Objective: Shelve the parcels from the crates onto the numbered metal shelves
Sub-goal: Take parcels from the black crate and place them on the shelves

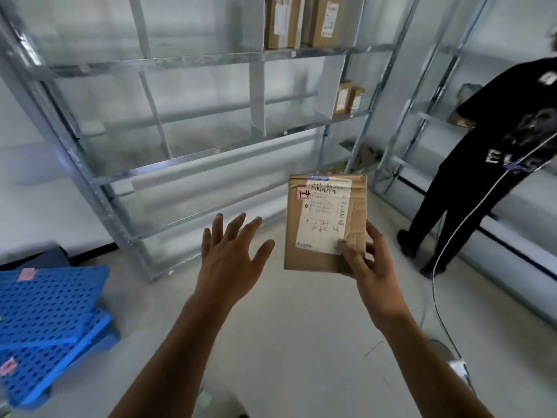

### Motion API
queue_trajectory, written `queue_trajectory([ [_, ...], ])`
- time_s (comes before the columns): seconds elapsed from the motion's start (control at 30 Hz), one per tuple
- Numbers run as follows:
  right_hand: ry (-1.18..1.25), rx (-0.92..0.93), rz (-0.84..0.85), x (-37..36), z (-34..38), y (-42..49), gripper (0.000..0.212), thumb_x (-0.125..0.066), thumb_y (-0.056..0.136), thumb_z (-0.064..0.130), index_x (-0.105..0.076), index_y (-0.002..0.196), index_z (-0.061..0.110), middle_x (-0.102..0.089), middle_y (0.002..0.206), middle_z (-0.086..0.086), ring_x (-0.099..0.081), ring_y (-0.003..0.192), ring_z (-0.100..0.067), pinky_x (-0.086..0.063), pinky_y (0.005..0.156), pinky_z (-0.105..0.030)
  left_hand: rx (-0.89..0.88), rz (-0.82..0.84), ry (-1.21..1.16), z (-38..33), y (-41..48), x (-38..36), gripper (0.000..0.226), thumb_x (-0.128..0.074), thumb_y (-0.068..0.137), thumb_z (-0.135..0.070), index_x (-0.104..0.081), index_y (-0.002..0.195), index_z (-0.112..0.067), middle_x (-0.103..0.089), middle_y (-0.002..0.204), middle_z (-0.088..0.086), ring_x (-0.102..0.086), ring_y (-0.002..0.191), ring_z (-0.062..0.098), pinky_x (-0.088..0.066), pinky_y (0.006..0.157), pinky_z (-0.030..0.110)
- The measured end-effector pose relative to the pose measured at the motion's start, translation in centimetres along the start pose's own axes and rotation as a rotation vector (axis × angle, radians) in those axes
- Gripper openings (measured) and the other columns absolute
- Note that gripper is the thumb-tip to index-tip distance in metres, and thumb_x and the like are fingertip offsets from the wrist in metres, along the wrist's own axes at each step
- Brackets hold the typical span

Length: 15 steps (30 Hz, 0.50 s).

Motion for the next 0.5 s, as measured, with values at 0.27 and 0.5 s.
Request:
queue_trajectory([
  [0.27, -0.032, -0.048, -0.192, 4.0, -2.8, 7.5, 0.063, -0.069, 0.091, 0.061, -0.041, 0.147, 0.058, -0.059, 0.132, 0.016, -0.065, 0.112, 0.002, -0.06, 0.078, -0.019, -0.133, 0.118, -0.029, -3.5, 13.5, -6.9, 0.075, -0.023, 0.093, -0.075, -0.036, 0.156, -0.037, -0.029, 0.168, -0.002, -0.002, 0.159, 0.03, -0.003, 0.127, 0.052],
  [0.5, 0.019, -0.096, -0.311, 10.9, -7.8, 17.0, 0.074, -0.069, 0.084, 0.061, -0.04, 0.151, 0.048, -0.063, 0.122, 0.026, -0.066, 0.115, -0.003, -0.062, 0.082, -0.025, -0.233, 0.222, -0.01, -9.7, 24.8, -16.1, 0.073, -0.027, 0.093, -0.074, -0.032, 0.157, -0.039, -0.027, 0.169, -0.003, -0.001, 0.159, 0.028, -0.002, 0.126, 0.048],
])
Point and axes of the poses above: each hand's wrist, its own y-axis towards the middle knuckle, its own x-axis out of the back of the hand, z = x × y, the point moved 9 cm from there along y, towards the middle knuckle
